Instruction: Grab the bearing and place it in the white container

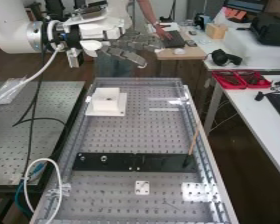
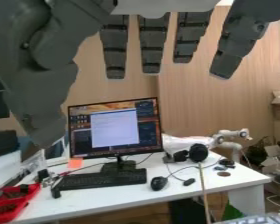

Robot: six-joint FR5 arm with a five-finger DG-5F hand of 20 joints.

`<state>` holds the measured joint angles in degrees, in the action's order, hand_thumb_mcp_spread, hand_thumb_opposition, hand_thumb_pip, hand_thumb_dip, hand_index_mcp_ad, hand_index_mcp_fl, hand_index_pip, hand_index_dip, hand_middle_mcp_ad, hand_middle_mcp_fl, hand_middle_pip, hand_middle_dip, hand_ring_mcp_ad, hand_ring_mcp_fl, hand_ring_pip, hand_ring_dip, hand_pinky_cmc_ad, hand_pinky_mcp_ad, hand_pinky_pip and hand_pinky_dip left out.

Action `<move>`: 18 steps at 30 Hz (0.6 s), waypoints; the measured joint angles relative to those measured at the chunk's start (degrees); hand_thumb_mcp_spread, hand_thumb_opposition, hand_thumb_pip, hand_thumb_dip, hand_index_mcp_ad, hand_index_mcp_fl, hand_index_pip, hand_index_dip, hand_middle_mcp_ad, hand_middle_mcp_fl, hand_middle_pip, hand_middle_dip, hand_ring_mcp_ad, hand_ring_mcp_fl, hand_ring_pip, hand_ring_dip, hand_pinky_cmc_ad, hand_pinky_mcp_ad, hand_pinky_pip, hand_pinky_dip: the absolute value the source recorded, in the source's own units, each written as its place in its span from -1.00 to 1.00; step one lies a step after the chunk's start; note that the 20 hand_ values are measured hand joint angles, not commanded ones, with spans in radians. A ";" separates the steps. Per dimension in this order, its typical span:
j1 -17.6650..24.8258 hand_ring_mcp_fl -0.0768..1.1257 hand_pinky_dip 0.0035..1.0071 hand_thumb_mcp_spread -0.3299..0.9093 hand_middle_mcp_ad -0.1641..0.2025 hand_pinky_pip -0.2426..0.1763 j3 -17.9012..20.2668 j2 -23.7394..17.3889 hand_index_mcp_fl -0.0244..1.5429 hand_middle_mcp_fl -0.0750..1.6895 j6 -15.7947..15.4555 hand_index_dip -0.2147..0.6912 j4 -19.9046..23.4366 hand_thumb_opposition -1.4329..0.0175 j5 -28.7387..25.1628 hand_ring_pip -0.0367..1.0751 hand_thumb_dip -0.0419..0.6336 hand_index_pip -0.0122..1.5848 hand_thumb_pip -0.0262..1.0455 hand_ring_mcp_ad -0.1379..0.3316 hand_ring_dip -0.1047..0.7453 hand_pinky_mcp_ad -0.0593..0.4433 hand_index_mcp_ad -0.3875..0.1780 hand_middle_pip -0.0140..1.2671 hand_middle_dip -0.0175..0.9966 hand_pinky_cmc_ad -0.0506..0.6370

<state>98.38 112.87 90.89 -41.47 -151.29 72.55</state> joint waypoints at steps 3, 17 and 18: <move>-1.63 -0.86 -0.33 0.02 0.23 -0.22 -2.26 1.06 -0.64 -0.79 -0.25 0.03 0.26 -0.05 0.03 -0.76 -0.18 -0.82 -0.02 0.09 -0.56 0.42 -0.03 -0.78 -0.56 0.30; -5.61 -0.85 -0.31 0.02 0.21 -0.22 -8.15 0.68 -0.60 -0.78 -0.47 0.03 -6.90 -0.05 3.86 -0.76 -0.22 -0.85 -0.02 0.09 -0.55 0.42 -0.03 -0.78 -0.56 0.36; -5.99 -0.85 -0.31 0.02 0.23 -0.22 -8.76 0.80 -0.60 -0.76 -0.67 0.03 -7.77 -0.05 4.47 -0.76 -0.22 -0.85 -0.02 0.09 -0.55 0.43 -0.03 -0.78 -0.56 0.36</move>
<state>92.39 104.11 91.69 -42.14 -159.05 77.01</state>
